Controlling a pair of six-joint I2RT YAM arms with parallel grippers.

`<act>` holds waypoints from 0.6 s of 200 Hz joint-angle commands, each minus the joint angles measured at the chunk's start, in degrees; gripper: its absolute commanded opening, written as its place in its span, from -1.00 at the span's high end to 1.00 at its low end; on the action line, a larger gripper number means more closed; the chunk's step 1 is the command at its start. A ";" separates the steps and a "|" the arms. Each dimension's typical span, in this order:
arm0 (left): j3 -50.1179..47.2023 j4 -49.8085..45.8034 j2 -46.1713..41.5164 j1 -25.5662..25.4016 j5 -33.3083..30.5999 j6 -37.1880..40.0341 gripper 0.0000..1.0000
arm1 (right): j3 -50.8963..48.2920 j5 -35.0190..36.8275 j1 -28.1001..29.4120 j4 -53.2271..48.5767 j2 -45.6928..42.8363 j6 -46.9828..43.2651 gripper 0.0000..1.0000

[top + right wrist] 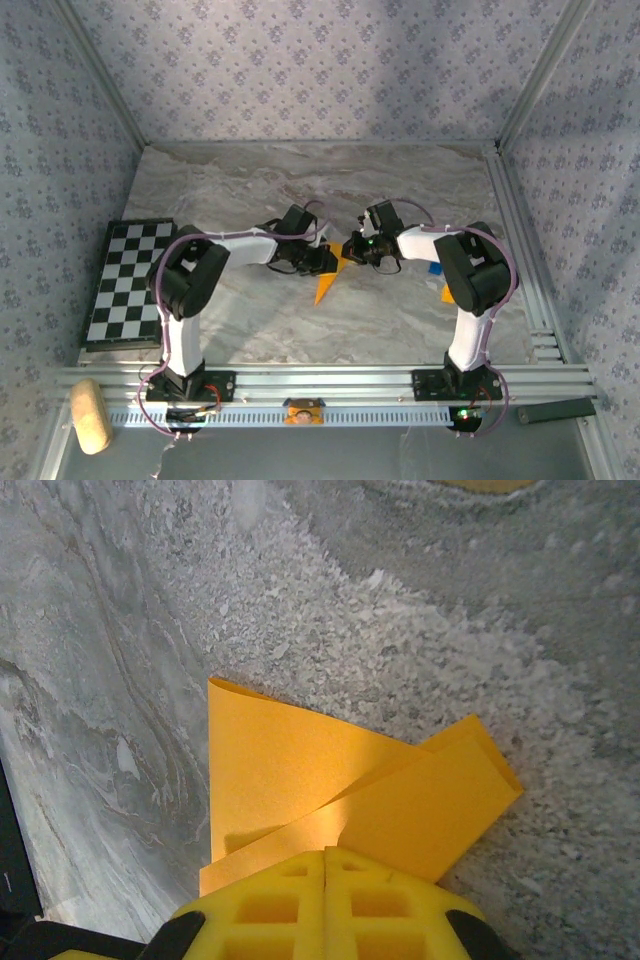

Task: Fold a paper plane with a square sheet of paper (pick it up from the middle)
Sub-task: Fold the wing for the fifth time at the center of the table.

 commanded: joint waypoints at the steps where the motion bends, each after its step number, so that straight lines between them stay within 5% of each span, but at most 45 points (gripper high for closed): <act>1: 2.88 -1.59 1.91 -0.84 -1.23 0.21 0.76 | -1.61 5.22 -0.80 -4.31 2.45 0.37 1.00; 120: -6.31 -10.32 -0.50 -2.40 -1.97 5.73 0.76 | -1.96 5.66 -1.09 -4.55 3.06 0.86 1.00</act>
